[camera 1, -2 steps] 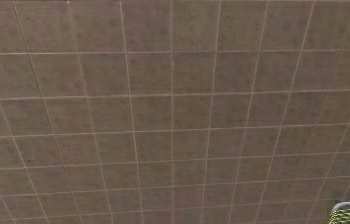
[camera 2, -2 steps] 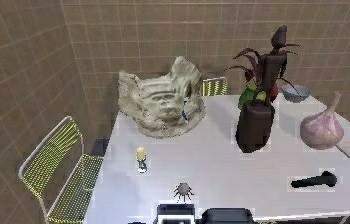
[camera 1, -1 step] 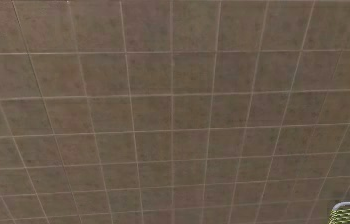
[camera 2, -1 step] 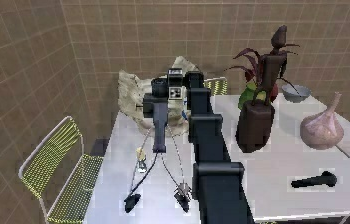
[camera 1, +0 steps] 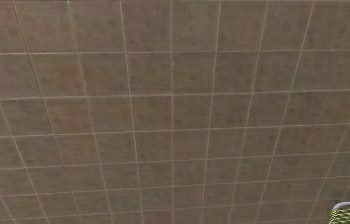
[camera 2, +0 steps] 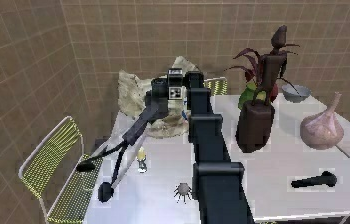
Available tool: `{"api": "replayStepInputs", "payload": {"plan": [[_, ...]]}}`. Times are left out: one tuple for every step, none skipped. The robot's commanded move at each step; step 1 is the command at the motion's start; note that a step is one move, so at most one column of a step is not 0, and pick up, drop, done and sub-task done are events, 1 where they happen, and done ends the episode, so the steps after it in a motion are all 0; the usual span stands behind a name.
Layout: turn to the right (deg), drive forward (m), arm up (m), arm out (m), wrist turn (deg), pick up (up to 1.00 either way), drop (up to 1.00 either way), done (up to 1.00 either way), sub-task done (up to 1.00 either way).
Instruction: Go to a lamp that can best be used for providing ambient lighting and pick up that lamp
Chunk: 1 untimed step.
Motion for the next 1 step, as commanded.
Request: {"api": "replayStepInputs", "payload": {"plan": [[0.0, 0.00, 0.00, 0.00, 45.0, 0.00, 0.00, 0.00, 0.00]]}}
